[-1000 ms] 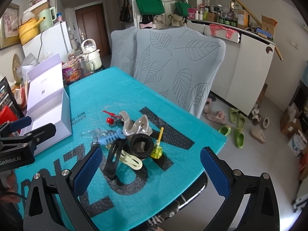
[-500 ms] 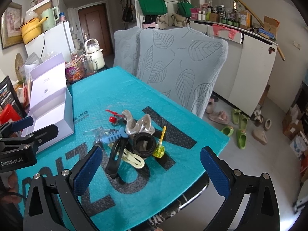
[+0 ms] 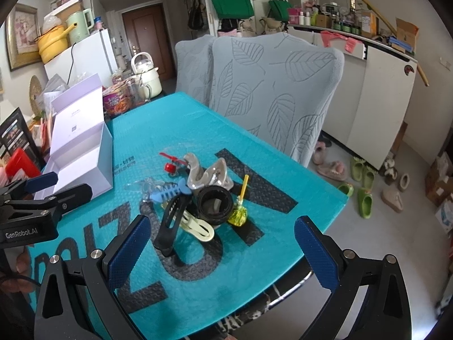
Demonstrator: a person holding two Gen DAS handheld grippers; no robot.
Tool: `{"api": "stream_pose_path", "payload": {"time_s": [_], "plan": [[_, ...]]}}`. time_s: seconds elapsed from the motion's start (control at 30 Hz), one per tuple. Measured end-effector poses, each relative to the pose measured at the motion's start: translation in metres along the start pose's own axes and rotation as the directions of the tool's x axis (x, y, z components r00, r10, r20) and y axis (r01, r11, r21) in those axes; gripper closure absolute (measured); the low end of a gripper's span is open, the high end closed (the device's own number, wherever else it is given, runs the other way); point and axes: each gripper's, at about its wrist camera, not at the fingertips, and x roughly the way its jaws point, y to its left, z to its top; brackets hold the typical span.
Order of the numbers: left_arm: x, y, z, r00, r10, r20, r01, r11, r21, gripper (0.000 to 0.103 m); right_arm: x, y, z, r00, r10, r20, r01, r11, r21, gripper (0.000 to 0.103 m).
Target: Organize rigid objects
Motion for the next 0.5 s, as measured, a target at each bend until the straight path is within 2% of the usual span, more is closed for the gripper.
{"api": "stream_pose_path", "payload": {"time_s": [0.4,0.5], "plan": [[0.045,-0.014,0.0,0.997,-0.063,-0.045,0.067,0.995,0.077,0.0,0.032,-0.019,-0.006,0.997,0.058,-0.051,-0.058,0.998,0.017,0.0],[0.057,-0.015,0.001,0.996,-0.073,-0.052,0.078,0.992,0.1,0.005,0.041,-0.022,-0.006,0.996,0.068,-0.064,-0.067,0.997,0.025,0.0]]}}
